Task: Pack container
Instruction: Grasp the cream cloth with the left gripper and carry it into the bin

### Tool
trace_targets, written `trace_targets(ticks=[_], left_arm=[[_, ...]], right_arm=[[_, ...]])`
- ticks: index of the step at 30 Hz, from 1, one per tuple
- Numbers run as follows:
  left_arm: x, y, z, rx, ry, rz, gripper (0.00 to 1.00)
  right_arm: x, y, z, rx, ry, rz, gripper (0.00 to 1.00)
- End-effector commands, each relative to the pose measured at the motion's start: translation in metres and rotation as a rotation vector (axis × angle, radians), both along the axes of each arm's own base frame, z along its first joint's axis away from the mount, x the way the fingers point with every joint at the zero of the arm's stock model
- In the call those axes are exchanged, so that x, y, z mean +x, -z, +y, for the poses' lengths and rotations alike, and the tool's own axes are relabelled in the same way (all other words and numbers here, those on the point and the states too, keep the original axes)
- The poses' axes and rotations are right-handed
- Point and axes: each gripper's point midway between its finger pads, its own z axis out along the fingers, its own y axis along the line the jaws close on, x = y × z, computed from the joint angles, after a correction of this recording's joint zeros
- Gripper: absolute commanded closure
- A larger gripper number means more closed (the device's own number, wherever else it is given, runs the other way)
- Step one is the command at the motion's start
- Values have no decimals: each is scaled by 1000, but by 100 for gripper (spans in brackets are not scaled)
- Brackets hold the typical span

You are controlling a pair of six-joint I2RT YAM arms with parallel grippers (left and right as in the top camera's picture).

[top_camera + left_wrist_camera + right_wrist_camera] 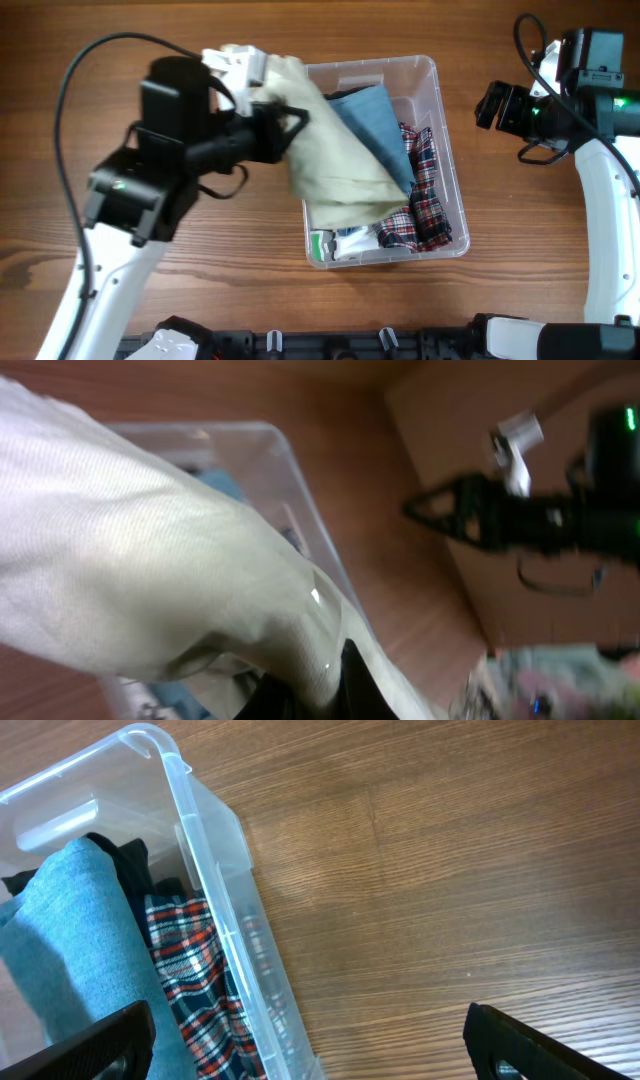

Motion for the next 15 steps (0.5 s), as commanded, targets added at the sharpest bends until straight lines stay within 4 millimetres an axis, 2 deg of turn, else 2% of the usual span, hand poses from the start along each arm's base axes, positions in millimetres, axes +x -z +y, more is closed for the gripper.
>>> trace_targets(ticks=[1, 4, 6, 11, 15], left_arm=[[-14, -1, -51, 41, 119, -82, 96], [-31, 17, -92, 55, 230, -54, 96], [-37, 34, -109, 79, 276, -20, 96], [-40, 59, -138, 109, 349, -11, 96], [-42, 70, -147, 131, 381, -13, 96]], right_arm=[[-3, -5, 3, 17, -9, -13, 0], [-3, -5, 3, 18, -9, -12, 0], [-3, -5, 3, 17, -9, -12, 0], [-3, -5, 3, 18, -9, -12, 0], [0, -6, -3, -1, 19, -24, 0]])
